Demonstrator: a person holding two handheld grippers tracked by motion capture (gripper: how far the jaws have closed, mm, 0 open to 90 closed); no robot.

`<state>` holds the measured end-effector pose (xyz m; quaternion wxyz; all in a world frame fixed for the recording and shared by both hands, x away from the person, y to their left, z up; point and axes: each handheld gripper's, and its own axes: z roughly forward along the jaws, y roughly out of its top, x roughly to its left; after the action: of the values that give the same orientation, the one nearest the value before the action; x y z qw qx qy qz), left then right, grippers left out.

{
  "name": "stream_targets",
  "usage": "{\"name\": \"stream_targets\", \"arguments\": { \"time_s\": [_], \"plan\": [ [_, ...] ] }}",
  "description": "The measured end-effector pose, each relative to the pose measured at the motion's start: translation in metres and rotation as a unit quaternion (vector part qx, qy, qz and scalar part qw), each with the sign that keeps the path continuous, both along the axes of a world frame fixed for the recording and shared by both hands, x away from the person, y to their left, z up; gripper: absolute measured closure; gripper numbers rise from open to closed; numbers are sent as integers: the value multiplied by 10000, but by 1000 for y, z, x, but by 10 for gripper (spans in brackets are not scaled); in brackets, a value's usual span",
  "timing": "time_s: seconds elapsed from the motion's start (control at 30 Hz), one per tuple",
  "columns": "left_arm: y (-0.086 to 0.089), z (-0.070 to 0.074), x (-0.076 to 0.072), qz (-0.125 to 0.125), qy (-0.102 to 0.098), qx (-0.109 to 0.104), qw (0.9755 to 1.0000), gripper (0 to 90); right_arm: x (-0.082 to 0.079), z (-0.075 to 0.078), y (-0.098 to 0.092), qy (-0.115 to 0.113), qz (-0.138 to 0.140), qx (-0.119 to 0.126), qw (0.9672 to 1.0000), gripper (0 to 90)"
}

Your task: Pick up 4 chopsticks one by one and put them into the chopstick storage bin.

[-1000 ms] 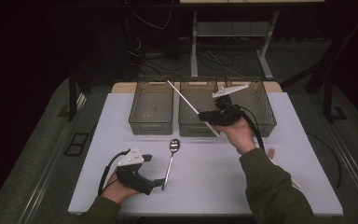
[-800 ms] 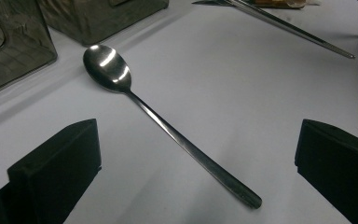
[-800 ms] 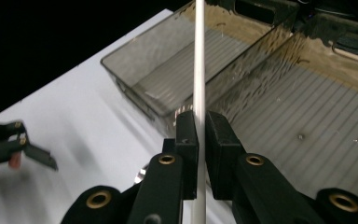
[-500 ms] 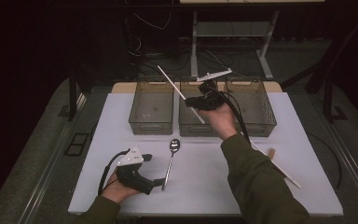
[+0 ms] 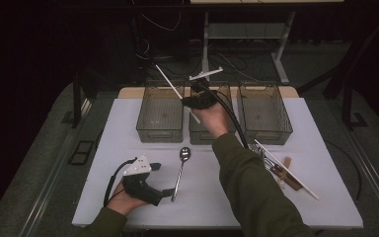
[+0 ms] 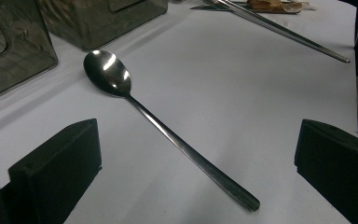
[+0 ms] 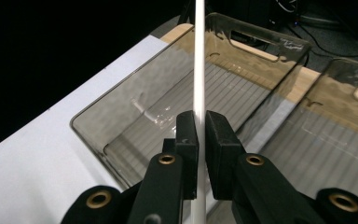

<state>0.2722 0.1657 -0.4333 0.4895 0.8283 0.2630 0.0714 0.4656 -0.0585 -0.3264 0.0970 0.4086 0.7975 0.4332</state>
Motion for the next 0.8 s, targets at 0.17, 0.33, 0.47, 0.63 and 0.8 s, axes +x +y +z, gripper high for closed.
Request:
{"name": "stream_targets", "arguments": {
  "time_s": [0.17,0.33,0.47,0.63,0.8],
  "plan": [
    [0,0,-1,7,22,-19,10000,0,7,-11,19,55,-30,-54,10000,845],
    [1,0,0,-18,15,5,10000,0,12,-20,36,175,-30,-153,9997,845],
    [1,1,0,-21,22,-2,10000,0,16,-25,47,296,-81,-245,9992,844],
    [1,1,0,-16,18,-33,10000,0,22,-31,57,494,-239,-410,9977,845],
    [2,1,0,-28,18,-56,10000,0,26,-36,64,505,-332,-573,9965,834]
  ]
}}
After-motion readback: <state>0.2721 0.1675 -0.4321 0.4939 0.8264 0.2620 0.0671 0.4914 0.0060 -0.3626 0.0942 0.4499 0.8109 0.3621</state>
